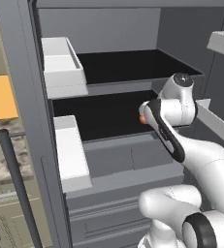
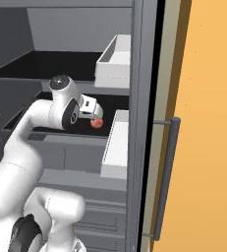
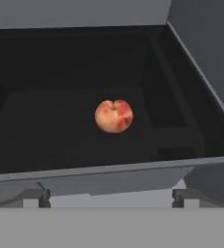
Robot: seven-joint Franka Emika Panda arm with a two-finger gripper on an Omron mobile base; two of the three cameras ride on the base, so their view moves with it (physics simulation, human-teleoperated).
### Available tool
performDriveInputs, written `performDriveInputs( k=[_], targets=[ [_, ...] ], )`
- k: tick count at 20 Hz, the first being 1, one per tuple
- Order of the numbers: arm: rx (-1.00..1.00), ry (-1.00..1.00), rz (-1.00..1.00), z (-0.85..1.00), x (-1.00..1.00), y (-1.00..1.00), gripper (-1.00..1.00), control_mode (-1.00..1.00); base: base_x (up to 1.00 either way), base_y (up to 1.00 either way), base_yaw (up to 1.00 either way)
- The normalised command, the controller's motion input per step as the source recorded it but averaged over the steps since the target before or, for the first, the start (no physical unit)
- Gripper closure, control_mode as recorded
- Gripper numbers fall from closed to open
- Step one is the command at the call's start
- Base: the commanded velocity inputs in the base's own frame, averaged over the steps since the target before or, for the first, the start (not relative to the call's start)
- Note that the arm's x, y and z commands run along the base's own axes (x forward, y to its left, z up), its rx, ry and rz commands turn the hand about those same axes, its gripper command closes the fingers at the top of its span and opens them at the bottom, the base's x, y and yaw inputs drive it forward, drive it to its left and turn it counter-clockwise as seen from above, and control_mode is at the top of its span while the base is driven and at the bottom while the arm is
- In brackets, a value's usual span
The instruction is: Open the fridge, remove the peach, avocado, and fish, and place them on any counter.
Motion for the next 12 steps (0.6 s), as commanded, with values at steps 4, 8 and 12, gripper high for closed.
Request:
performDriveInputs(
  k=[4,8,12],
  targets=[
    [0.00,0.01,0.00,-0.62,0.57,-0.02,-1.00,-1.00,0.00,0.00,0.00],
    [0.00,0.00,0.00,-0.63,0.28,0.00,-1.00,-1.00,0.00,0.00,0.00],
    [0.00,0.00,0.00,-0.35,0.63,-0.02,-1.00,-1.00,0.00,0.00,0.00]
  ],
)
